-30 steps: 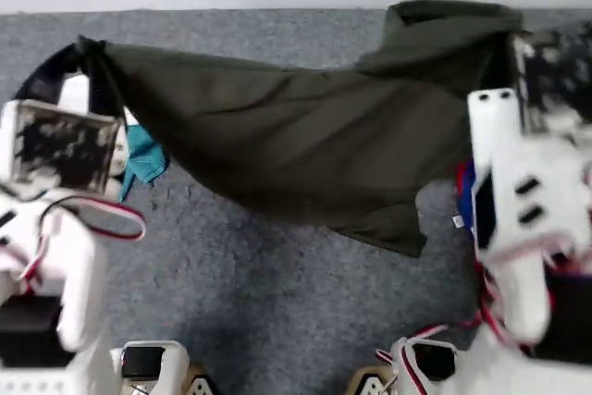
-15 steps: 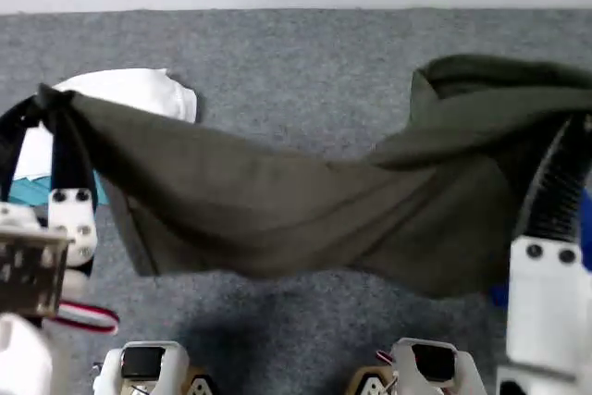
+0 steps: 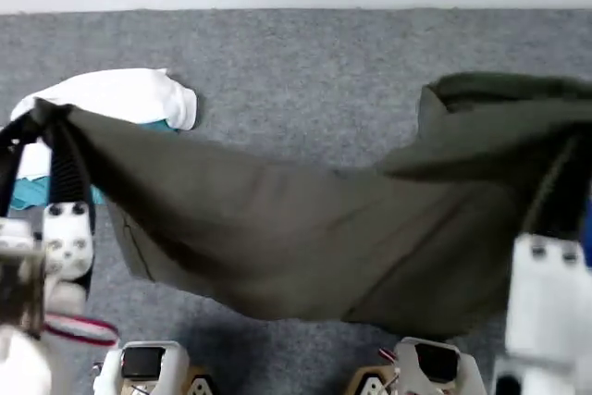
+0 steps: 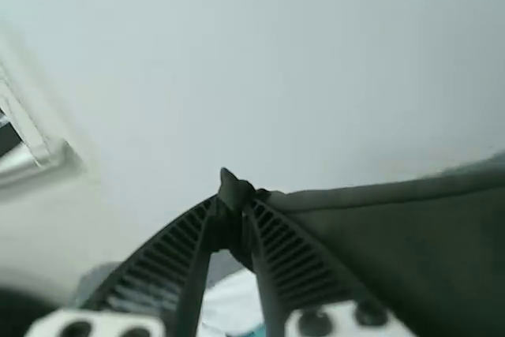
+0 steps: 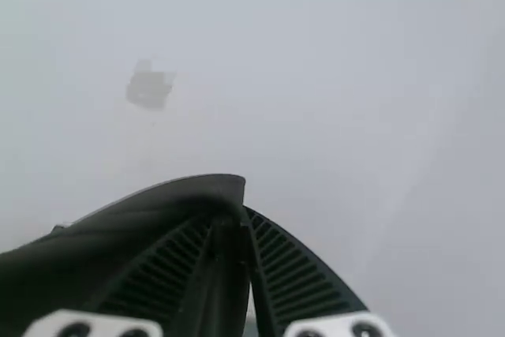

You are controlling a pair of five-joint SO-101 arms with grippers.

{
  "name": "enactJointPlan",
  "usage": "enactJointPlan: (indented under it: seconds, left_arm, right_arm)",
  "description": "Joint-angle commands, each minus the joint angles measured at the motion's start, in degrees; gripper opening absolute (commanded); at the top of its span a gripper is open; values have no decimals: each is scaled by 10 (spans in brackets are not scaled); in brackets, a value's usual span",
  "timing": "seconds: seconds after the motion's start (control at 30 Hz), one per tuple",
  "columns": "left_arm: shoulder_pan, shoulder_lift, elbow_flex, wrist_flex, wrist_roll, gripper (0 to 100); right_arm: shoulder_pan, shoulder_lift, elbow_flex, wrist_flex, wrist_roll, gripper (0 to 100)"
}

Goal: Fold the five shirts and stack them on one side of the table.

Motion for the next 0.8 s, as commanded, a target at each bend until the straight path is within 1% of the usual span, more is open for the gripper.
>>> enactJointPlan:
  seconds: [0.0,0.1,0.23,0.33,0.4,0.5,0.6,0.67,0.77]
  left_arm:
    - [-4,10,64,-28,11,13]
    - [-4,11,150,-80,11,13]
    - [-4,11,284,-193,11,13]
    - [-5,12,357,-289,11,13]
    - [-5,26,379,-329,11,13]
    - [-25,95,372,-382,12,13]
    - [-50,199,330,-441,21,13]
    - [-58,272,278,-455,49,13]
    - [-61,362,206,-455,87,13]
  right_arm:
    - [7,44,69,-23,-18,9]
    - [-13,72,135,-59,-24,9]
    - [-43,117,210,-129,-26,9]
    - [-61,158,232,-194,-26,9]
    - [-65,195,233,-236,-26,9]
    - [-66,254,233,-310,-26,9]
    - [-66,306,231,-391,-24,9]
    - [-66,342,217,-429,-23,9]
    - [-69,399,184,-466,-23,9]
